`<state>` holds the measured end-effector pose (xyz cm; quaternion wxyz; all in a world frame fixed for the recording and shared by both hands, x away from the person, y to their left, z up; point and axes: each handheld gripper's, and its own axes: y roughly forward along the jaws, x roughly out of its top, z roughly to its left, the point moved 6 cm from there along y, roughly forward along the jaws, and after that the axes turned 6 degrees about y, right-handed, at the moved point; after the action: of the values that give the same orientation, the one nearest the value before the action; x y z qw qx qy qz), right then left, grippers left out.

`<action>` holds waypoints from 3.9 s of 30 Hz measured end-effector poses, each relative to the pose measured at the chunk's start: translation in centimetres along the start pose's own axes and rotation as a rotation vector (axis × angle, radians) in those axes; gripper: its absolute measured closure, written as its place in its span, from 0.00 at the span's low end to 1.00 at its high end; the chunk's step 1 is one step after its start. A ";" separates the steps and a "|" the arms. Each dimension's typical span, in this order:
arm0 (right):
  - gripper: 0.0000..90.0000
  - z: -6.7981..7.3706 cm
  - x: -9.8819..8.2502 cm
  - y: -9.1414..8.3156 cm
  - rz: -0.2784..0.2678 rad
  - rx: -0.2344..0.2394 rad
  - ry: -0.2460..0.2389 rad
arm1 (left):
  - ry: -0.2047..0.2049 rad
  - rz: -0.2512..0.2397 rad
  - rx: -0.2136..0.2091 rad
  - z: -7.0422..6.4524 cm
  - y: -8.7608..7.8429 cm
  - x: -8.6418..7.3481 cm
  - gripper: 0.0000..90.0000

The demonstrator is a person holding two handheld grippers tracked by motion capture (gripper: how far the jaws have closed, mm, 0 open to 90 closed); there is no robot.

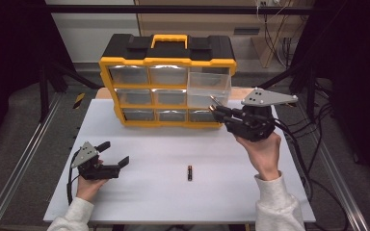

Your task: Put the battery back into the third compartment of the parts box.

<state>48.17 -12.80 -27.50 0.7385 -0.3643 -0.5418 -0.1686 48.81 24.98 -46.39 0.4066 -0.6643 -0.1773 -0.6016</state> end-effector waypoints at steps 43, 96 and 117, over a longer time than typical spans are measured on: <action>0.86 -6.7 4.5 5.7 0.074 -0.228 0.037 | -0.005 -0.002 -0.002 0.1 0.0 0.0 0.02; 0.02 -2.3 -9.6 4.6 -0.059 -0.148 0.107 | -0.003 -0.007 0.003 0.0 0.0 0.1 0.01; 0.02 0.5 -16.5 9.2 0.119 -0.095 0.095 | -0.002 -0.007 -0.002 -0.1 0.0 0.2 0.01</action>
<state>47.89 -8.59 -45.93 0.7539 -0.4221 -0.4751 -0.1667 48.79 24.90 -46.24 0.4037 -0.6647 -0.1796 -0.6025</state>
